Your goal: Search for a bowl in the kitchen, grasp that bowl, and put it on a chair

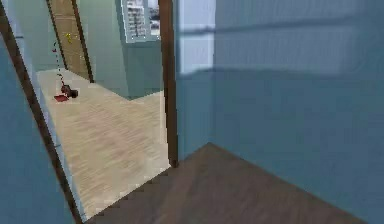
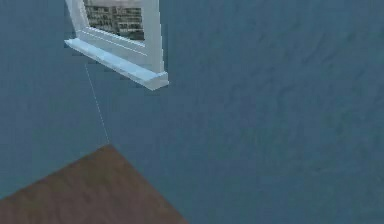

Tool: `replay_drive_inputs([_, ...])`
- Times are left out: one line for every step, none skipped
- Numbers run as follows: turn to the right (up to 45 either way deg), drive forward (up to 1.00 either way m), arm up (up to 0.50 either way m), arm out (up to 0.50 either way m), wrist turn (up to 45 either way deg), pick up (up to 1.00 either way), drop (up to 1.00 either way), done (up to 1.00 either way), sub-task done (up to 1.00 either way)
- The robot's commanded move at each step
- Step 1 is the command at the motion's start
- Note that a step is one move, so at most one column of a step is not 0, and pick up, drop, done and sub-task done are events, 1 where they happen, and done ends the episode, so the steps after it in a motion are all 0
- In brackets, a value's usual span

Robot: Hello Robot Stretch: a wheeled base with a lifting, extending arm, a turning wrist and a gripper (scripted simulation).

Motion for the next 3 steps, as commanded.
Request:
replay_drive_inputs([-21.0,0.00,0.00,0.00,0.0,0.00,0.00,0.00,0.00])
replay_drive_inputs([0.0,1.00,0.00,0.00,0.0,0.00,0.00,0.00,0.00])
replay_drive_inputs([-6.0,0.00,0.00,0.00,0.0,0.00,0.00,0.00,0.00])
